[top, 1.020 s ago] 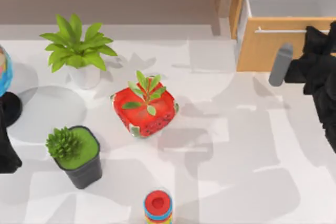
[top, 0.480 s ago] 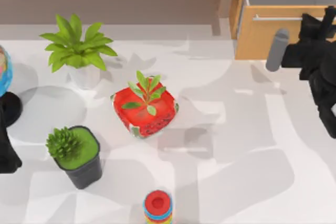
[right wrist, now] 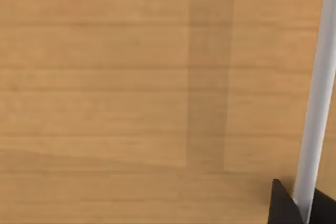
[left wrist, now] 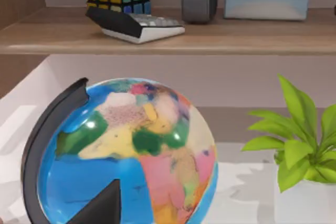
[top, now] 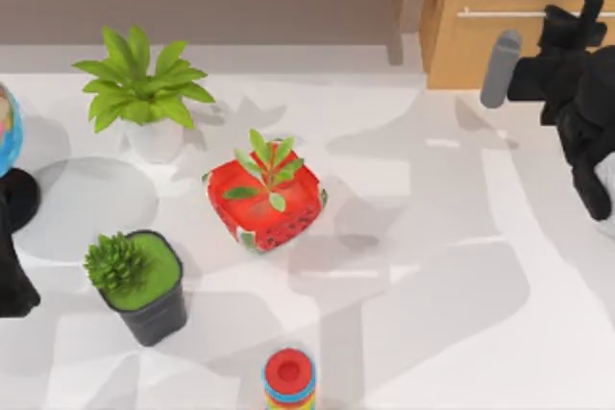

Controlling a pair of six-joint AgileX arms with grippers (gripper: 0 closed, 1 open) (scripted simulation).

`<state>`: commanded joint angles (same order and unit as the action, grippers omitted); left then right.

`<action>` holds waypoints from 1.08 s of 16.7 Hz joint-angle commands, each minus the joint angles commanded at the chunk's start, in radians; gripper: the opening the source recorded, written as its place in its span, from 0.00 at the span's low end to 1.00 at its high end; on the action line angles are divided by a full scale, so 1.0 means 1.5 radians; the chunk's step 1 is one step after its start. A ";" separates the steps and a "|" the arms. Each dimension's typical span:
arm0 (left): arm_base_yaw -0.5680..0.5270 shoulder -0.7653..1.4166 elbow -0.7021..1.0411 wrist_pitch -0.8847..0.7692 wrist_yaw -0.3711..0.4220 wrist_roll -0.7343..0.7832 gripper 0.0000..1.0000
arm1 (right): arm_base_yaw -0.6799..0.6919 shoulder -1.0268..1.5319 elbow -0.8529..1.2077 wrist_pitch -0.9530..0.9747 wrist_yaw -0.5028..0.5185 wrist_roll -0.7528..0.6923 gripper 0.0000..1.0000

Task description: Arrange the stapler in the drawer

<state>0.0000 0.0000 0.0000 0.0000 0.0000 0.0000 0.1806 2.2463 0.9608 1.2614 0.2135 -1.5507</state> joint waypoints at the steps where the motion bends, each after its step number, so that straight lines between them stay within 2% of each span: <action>1: 0.000 0.000 0.000 0.000 0.000 0.000 1.00 | -0.002 0.010 0.022 -0.013 -0.003 0.000 0.00; 5: 0.000 0.000 0.000 0.000 0.000 0.000 1.00 | -0.011 0.035 0.090 -0.048 -0.010 -0.001 0.00; 9: 0.000 0.000 0.000 0.000 0.000 0.000 1.00 | -0.011 0.037 0.095 -0.050 -0.010 -0.001 0.00; 18: 0.000 0.000 0.000 0.000 0.000 0.000 1.00 | -0.011 0.037 0.095 -0.050 -0.010 -0.001 0.68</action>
<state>0.0000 0.0000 0.0000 0.0000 0.0000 0.0000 0.1636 2.3012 1.1036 1.1858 0.1978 -1.5516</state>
